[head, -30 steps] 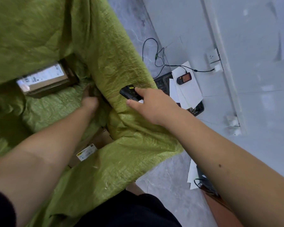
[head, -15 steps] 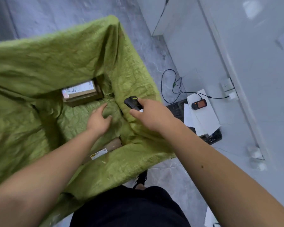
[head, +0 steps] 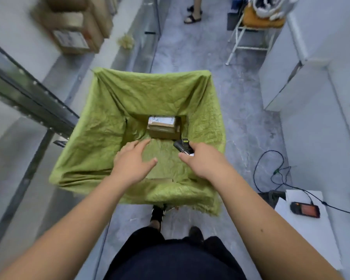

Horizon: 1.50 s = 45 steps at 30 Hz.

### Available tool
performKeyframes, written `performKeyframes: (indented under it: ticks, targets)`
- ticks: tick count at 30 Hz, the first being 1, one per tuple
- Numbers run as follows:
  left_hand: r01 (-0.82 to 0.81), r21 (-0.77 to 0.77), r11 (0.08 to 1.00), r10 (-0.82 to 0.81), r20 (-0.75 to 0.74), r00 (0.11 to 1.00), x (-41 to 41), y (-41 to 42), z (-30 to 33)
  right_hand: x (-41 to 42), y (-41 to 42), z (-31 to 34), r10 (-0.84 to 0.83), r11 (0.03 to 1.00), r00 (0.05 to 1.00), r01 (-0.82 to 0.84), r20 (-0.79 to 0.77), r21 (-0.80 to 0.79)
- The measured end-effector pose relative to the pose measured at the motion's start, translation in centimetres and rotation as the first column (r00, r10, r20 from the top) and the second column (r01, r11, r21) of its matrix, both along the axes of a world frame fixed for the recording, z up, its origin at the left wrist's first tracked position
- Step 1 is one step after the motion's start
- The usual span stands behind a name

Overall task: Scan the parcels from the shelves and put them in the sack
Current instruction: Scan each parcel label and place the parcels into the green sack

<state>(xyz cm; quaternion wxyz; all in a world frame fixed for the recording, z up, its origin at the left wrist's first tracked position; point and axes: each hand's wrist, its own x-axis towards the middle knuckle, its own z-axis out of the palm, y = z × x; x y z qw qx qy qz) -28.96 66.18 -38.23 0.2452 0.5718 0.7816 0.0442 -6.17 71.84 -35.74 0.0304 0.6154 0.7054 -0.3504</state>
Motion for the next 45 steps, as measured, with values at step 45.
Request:
performKeyframes:
  ticks: [45]
  targets:
    - [-0.674,0.534,0.51,0.853,-0.212,0.477,-6.1,-64.7,28.0,-24.9,-46.3,27.0,0.92,0.391,0.326,-0.736,-0.217,0.552]
